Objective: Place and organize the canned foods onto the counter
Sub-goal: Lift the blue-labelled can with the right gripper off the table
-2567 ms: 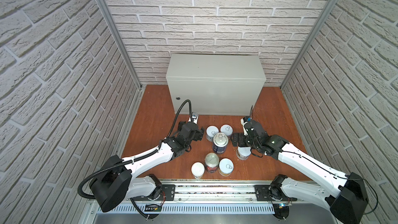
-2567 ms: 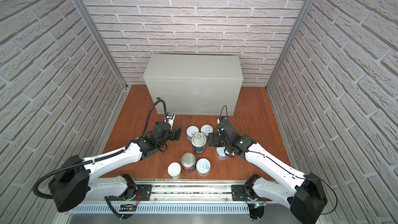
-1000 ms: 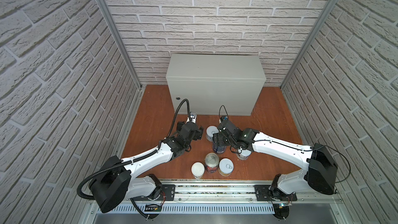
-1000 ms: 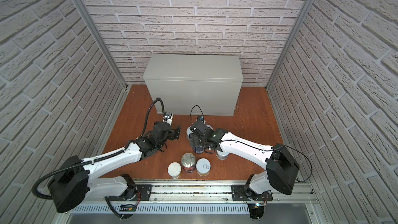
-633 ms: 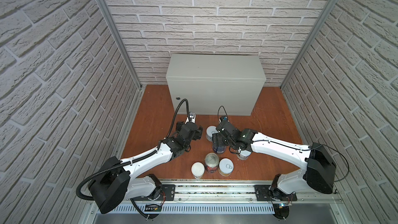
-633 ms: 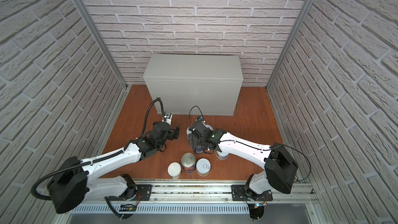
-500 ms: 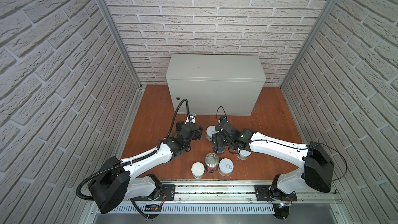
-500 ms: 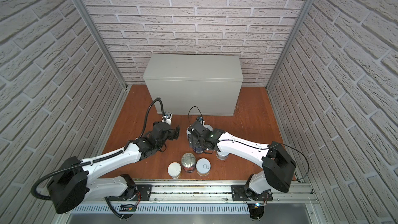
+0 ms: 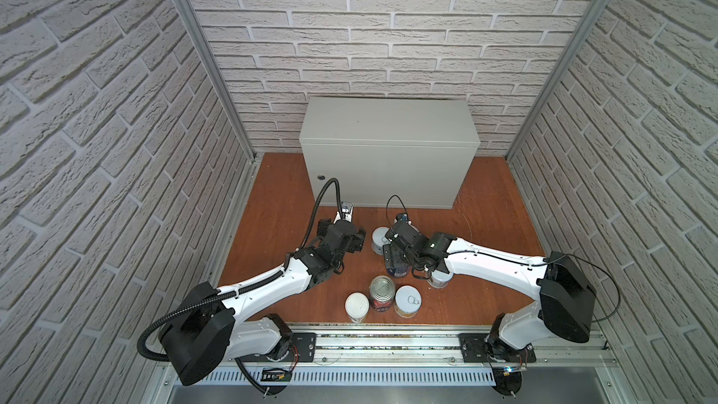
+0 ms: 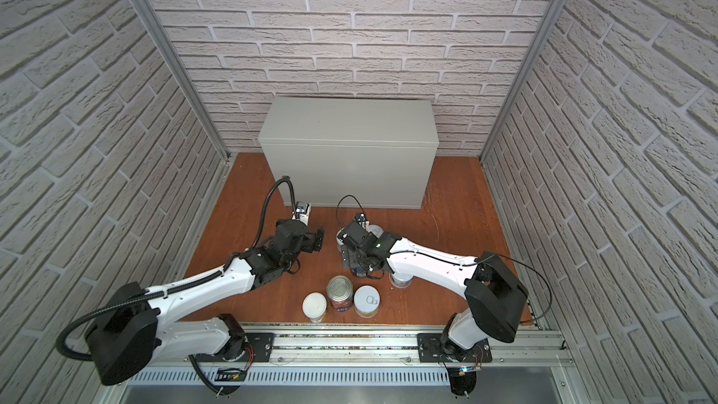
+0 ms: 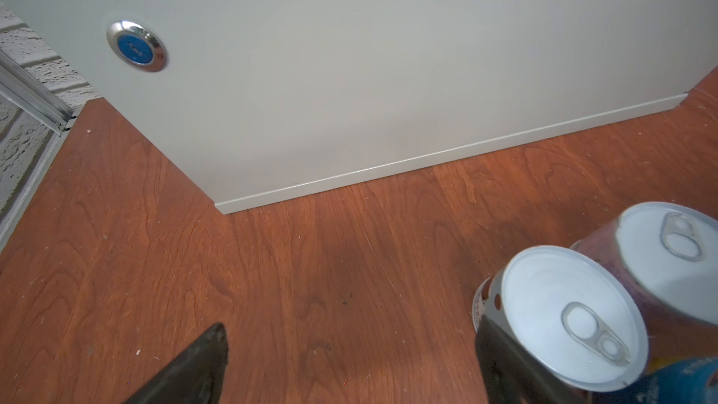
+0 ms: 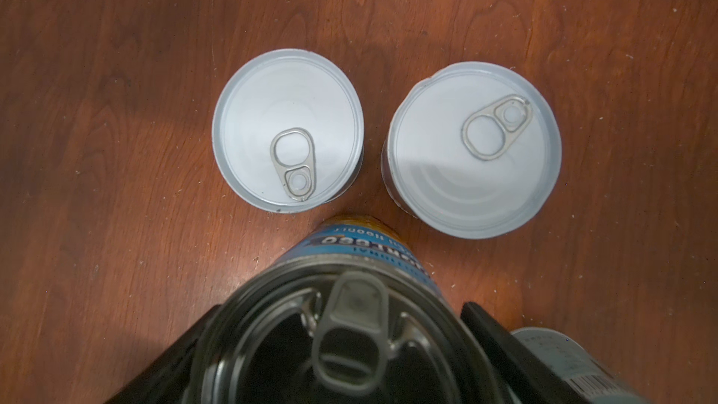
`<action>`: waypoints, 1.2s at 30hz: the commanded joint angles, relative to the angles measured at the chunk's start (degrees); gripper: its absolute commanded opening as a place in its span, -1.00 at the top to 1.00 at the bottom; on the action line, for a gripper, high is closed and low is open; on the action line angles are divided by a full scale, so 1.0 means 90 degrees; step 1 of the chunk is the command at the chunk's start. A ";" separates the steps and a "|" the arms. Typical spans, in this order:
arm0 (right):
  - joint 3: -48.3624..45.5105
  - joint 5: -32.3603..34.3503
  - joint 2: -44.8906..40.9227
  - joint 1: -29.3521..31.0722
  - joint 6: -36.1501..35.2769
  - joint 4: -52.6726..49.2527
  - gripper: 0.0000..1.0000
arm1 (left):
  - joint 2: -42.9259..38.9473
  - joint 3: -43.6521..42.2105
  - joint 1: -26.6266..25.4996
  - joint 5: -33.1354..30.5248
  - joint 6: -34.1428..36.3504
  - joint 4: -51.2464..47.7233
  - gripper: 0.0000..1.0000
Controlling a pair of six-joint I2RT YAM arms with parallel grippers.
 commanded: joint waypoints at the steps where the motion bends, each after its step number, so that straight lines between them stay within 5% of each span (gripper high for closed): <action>1: -0.0051 0.0245 -0.0024 0.0005 0.0137 -0.0298 -0.79 | -0.0058 0.0003 -0.0020 -0.0143 -0.0084 0.0060 -0.97; 11: -0.0054 0.0346 -0.0270 0.0007 0.0208 -0.0251 -0.56 | -0.0008 0.0008 -0.0022 -0.0155 -0.0099 0.0060 -0.96; 36: 0.0250 0.0612 -0.0489 -0.0011 0.0152 -0.0446 -0.49 | -0.0020 0.0094 -0.0021 -0.0119 -0.0259 0.0018 -0.96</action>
